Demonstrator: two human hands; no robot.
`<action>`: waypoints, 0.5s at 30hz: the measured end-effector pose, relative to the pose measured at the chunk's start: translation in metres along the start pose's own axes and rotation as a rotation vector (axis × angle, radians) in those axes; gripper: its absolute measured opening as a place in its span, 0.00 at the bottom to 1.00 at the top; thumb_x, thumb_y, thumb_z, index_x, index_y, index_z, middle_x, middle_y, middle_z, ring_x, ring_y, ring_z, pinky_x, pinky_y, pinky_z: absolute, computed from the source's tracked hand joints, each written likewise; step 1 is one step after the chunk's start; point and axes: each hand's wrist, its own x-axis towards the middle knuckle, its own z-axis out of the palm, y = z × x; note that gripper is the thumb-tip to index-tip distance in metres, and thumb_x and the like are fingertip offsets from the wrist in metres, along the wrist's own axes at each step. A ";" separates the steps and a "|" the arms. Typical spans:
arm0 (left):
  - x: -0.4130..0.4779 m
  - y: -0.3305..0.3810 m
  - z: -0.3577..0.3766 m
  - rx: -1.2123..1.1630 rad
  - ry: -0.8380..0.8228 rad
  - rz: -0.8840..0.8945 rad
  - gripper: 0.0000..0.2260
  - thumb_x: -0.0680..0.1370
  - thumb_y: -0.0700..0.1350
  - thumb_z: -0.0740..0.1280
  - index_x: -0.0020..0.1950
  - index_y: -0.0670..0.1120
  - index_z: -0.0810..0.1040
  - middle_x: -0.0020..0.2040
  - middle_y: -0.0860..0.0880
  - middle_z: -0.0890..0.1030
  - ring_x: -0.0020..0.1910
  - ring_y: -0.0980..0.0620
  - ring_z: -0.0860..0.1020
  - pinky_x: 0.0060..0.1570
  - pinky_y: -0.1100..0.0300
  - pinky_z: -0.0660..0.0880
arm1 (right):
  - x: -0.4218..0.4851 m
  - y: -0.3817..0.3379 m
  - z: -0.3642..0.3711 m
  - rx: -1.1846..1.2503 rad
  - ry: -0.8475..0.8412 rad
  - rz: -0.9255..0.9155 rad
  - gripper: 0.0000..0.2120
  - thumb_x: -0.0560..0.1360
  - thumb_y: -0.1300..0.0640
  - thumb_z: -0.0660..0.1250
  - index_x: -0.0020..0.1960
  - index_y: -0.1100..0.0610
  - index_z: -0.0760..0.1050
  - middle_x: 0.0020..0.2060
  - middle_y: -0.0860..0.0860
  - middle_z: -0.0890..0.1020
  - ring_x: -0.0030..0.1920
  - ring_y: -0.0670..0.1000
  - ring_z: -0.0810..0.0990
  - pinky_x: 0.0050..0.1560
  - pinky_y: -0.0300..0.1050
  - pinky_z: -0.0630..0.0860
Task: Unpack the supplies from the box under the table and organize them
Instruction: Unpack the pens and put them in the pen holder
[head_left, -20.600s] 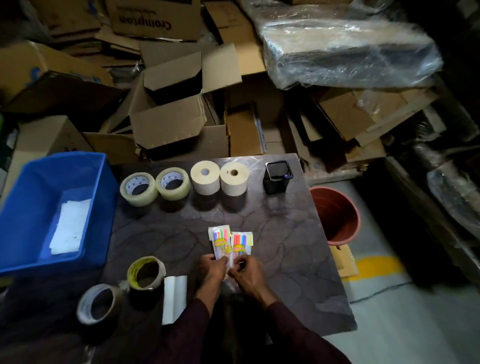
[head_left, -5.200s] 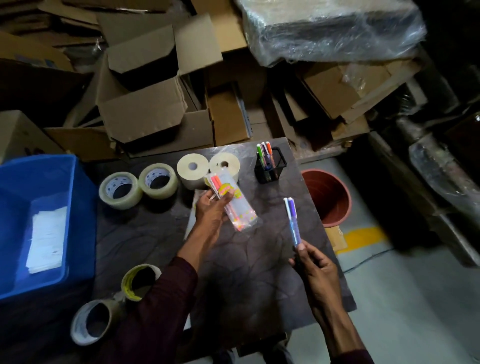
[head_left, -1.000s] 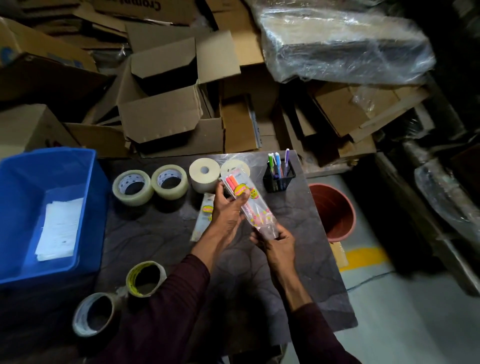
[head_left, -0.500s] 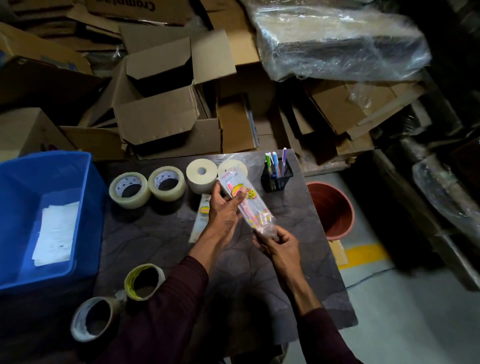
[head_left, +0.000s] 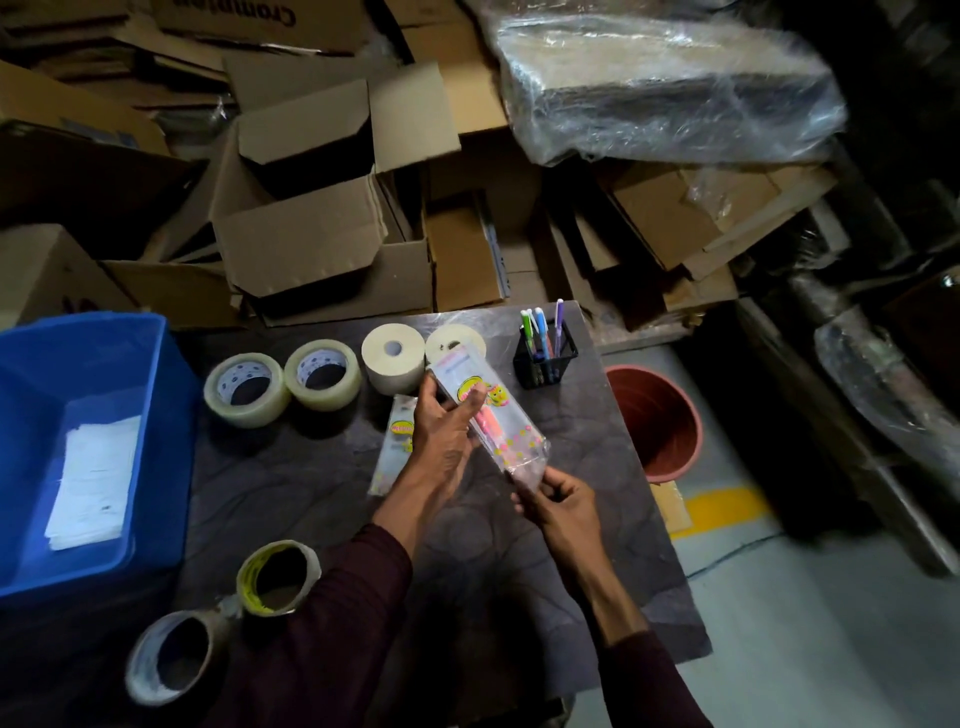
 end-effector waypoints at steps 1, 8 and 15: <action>0.002 0.001 -0.001 -0.001 0.003 0.004 0.20 0.77 0.34 0.67 0.66 0.48 0.70 0.50 0.47 0.83 0.46 0.50 0.83 0.43 0.49 0.81 | 0.000 0.001 -0.004 -0.033 -0.013 -0.011 0.07 0.77 0.67 0.68 0.50 0.61 0.83 0.35 0.51 0.85 0.34 0.45 0.78 0.35 0.35 0.76; 0.000 -0.006 0.002 0.020 -0.027 0.003 0.20 0.76 0.32 0.68 0.65 0.46 0.70 0.48 0.48 0.83 0.43 0.52 0.83 0.40 0.53 0.81 | 0.002 0.004 -0.005 -0.274 -0.030 -0.036 0.14 0.81 0.67 0.62 0.41 0.61 0.82 0.26 0.54 0.70 0.25 0.44 0.64 0.28 0.39 0.61; 0.011 0.000 -0.008 0.012 0.013 0.005 0.22 0.77 0.32 0.67 0.68 0.44 0.69 0.51 0.46 0.82 0.47 0.48 0.82 0.43 0.49 0.82 | -0.008 0.007 -0.049 -0.337 -0.114 -0.009 0.11 0.82 0.59 0.61 0.49 0.60 0.81 0.32 0.48 0.77 0.31 0.43 0.68 0.33 0.34 0.65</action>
